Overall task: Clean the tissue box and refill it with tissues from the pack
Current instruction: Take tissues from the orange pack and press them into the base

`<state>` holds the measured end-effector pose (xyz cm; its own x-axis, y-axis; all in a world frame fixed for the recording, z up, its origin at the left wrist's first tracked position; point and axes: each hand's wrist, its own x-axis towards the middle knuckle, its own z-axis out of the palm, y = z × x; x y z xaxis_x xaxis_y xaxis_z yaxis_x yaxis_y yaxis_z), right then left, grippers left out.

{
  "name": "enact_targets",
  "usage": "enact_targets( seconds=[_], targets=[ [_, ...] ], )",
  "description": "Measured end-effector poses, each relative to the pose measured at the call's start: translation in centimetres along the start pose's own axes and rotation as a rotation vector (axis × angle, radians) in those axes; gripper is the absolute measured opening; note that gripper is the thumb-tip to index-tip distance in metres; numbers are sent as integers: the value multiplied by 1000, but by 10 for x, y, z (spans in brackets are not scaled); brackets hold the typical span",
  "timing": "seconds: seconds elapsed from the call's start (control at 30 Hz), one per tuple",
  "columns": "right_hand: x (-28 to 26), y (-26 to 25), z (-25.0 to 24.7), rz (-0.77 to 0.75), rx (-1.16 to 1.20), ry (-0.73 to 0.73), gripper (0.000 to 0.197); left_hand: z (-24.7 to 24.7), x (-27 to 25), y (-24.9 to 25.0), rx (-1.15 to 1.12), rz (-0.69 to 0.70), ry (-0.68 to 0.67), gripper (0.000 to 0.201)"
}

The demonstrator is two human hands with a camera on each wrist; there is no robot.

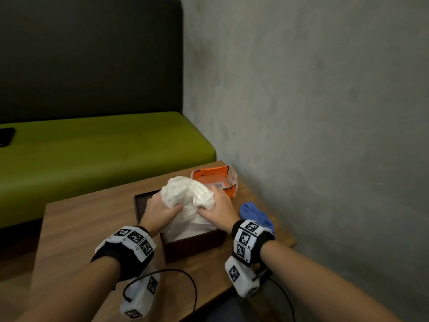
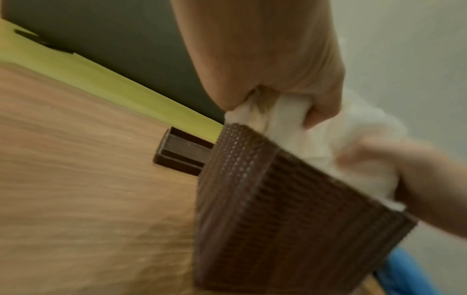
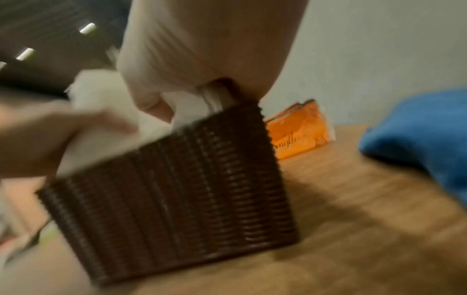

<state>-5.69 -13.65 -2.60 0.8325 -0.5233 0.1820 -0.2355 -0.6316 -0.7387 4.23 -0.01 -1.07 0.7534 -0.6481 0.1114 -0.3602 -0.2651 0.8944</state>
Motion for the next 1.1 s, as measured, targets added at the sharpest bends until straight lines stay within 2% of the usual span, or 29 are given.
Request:
enact_targets(
  seconds=[0.03, 0.13, 0.17, 0.2, 0.27, 0.33, 0.43, 0.5, 0.57, 0.67, 0.73, 0.8, 0.83, 0.93, 1.03, 1.1],
  targets=[
    [2, 0, -1, 17, -26, 3, 55, 1, 1, 0, 16, 12, 27, 36],
    [5, -2, -7, 45, -241, -248, 71, 5, 1, -4, 15, 4, 64, 32],
    [8, 0, -10, 45, -208, -292, 73, 5, 0, -3, -16, -11, 72, 32],
    [8, 0, -16, 62, -93, -283, 74, 5, 1, -3, -75, -33, 96, 33],
    [9, -1, -27, 123, 178, -146, 77, 3, 2, -1, -250, -98, 186, 46],
    [7, -3, -34, 137, 313, -39, 86, 2, 4, 3, -468, -200, 258, 49],
    [6, -7, -32, 132, 438, -49, 76, 4, 5, 10, -597, -267, 203, 32],
    [10, -8, -26, 169, 569, -52, 73, 6, 4, 12, -628, -261, 176, 32],
    [12, -13, -27, 199, 614, -19, 65, 6, 3, 11, -651, -256, 171, 41],
    [12, -17, -32, 189, 625, 35, 37, 6, 2, 10, -679, -315, 99, 38],
    [13, -14, -31, 207, 581, 70, 31, 7, 2, 9, -645, -336, 39, 47],
    [12, -13, -29, 240, 544, 83, 38, 6, 2, 7, -541, -295, 31, 61],
    [13, -10, -28, 242, 499, 79, 38, 5, 3, 6, -502, -283, 39, 58],
    [11, -11, -28, 244, 423, 8, 45, 2, 3, 4, -485, -323, 57, 32],
    [13, -14, -27, 313, 583, -40, 55, 3, 4, 2, -465, -324, 45, 20],
    [19, -14, -28, 397, 719, -83, 62, 2, 2, 1, -425, -273, 40, 25]
  ],
)
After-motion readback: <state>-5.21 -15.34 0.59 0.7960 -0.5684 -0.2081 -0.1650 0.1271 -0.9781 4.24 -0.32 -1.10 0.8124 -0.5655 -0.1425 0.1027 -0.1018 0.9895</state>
